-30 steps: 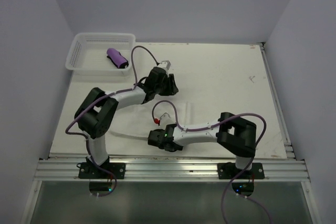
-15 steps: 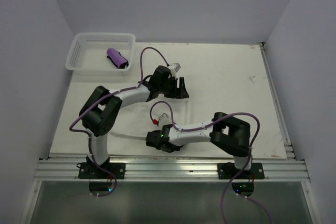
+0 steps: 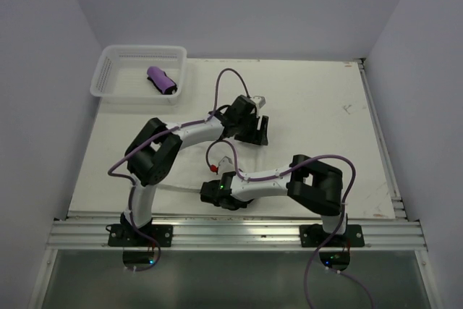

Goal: Roll the towels
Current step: Roll the towel

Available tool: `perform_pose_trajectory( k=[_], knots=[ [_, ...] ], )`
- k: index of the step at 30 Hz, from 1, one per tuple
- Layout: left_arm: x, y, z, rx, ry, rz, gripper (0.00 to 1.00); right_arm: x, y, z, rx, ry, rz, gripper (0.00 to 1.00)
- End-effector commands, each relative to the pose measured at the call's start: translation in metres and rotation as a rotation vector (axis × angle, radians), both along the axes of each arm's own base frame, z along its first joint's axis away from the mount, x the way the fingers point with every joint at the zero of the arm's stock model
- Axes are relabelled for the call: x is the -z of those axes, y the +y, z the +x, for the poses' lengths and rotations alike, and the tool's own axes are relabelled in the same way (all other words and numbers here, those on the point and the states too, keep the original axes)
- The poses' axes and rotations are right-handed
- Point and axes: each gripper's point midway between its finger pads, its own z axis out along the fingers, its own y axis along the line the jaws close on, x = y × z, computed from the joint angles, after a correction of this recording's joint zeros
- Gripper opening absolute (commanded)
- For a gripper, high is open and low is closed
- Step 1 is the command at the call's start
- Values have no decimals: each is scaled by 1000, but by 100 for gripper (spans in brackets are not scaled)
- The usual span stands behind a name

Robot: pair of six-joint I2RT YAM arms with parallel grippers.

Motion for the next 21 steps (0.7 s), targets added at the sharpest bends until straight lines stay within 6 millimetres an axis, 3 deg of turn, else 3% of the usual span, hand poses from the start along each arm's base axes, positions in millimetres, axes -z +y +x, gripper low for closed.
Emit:
perform_pose_trajectory(
  k=[1, 6, 12, 18, 21],
  knots=[
    [-22, 13, 17, -53, -105, 88, 73, 14, 3, -2, 35, 14, 14, 0],
    [-69, 16, 27, -99, -218, 52, 75, 16, 4, -3, 34, 19, 12, 0],
    [-103, 18, 19, -117, -230, -5, 78, 15, 3, -3, 38, 13, 19, 0],
    [-89, 11, -4, -71, -133, -35, 78, 15, 1, -3, 43, 9, 17, 0],
    [-64, 6, -19, -36, -62, -11, 77, 15, 1, -3, 45, 9, 18, 0]
  ],
)
